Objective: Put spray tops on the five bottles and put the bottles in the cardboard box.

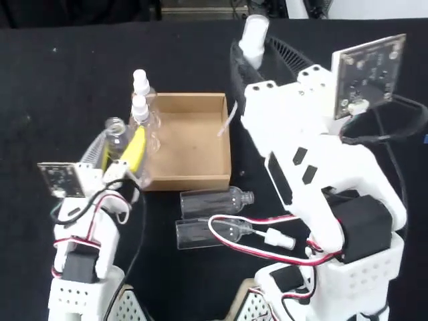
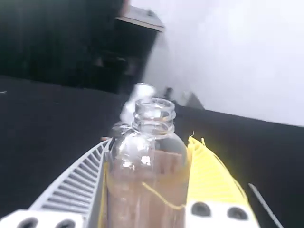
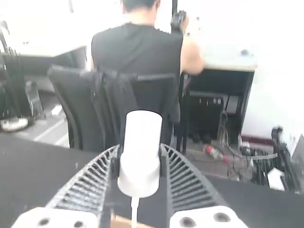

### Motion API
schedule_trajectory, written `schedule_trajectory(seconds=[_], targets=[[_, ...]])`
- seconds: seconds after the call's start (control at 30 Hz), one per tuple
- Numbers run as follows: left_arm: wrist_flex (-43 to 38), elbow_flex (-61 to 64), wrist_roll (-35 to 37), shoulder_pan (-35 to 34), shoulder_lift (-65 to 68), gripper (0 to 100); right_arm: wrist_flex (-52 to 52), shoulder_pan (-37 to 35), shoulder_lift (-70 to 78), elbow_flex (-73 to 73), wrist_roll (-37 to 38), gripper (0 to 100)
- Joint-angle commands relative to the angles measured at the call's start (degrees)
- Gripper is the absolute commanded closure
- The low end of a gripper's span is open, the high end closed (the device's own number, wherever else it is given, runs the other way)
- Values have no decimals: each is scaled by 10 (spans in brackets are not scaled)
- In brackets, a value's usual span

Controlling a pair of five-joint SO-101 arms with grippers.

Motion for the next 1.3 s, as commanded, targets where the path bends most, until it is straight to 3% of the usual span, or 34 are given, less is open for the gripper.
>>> schedule_trajectory(seconds=[0.0,0.17,0.33,0.5,0.73,0.97,1.27], targets=[[-14,-5,-4,67,-12,967,-23,-10,-19,-21,1,987],[-25,15,-3,122,-12,970,-28,-10,-19,-7,2,987],[-145,72,2,128,-12,970,-28,-11,-16,-7,-2,987],[-143,70,-3,133,-12,967,-28,-13,-15,-7,-2,987],[-146,70,-4,192,-12,967,-28,-13,-15,-7,-3,987],[-167,70,-152,211,-12,967,-28,-13,-15,-7,-1,986],[-165,70,-168,228,-12,969,-26,-14,-15,-6,1,986]])
